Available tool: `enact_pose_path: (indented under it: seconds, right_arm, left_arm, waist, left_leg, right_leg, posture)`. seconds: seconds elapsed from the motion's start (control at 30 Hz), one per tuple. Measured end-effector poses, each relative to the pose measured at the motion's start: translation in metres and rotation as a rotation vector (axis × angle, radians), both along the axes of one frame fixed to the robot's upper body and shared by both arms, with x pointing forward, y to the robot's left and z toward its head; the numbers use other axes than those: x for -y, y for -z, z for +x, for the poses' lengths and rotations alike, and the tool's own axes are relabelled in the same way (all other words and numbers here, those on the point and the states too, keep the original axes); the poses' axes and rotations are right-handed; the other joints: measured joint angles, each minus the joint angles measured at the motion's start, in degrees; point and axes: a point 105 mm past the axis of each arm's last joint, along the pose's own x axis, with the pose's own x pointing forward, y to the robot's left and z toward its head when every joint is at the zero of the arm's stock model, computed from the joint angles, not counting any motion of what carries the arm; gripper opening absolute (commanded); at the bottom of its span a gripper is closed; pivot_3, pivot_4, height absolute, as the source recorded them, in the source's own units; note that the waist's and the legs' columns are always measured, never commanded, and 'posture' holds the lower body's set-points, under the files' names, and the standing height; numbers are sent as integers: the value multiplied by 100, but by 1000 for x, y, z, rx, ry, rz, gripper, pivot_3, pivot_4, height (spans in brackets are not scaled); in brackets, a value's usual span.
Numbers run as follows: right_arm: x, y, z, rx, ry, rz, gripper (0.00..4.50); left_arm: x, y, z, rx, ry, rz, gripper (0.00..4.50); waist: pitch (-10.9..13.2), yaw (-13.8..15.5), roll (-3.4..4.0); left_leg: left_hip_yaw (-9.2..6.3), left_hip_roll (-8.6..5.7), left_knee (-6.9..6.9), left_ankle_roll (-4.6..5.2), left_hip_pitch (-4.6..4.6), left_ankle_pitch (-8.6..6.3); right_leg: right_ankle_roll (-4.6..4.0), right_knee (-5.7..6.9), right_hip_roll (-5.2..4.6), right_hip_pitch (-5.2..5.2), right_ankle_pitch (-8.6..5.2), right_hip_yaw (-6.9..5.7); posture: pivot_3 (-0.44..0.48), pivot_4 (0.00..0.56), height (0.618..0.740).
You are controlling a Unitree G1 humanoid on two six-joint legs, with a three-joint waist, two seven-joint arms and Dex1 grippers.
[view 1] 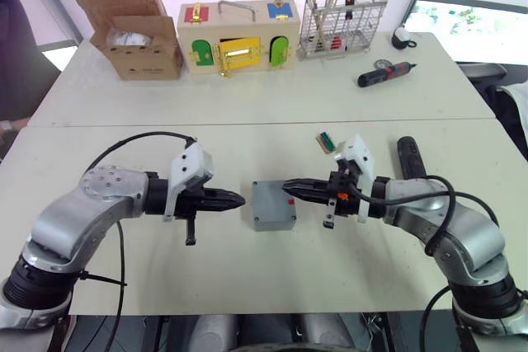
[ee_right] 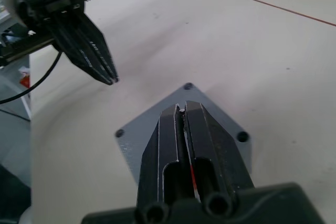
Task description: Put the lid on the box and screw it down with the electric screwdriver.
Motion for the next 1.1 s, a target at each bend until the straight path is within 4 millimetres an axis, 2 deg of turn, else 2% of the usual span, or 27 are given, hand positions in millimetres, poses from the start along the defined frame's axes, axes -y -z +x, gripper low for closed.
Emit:
enact_pose_path:
  seconds: [0.43, 1.1]
  right_arm:
    - [8, 5, 19, 24, 64, -14, 27]
    - [4, 14, 20, 23, 48, -34, 27]
  left_arm:
    - [4, 4, 2, -6, -5, -5, 0]
    - [5, -1, 6, 20, -9, -8, 0]
  waist:
    - [0, 0, 0]
    - [0, 5, 0]
  left_leg:
    - [0, 1, 0, 0, -1, 0]
    - [0, 0, 0, 0, -1, 0]
  right_leg:
    - [0, 0, 1, -1, 0, 0]
    - [0, 0, 1, -1, 0, 0]
  posture:
    - [0, 150, 740]
    - [0, 150, 740]
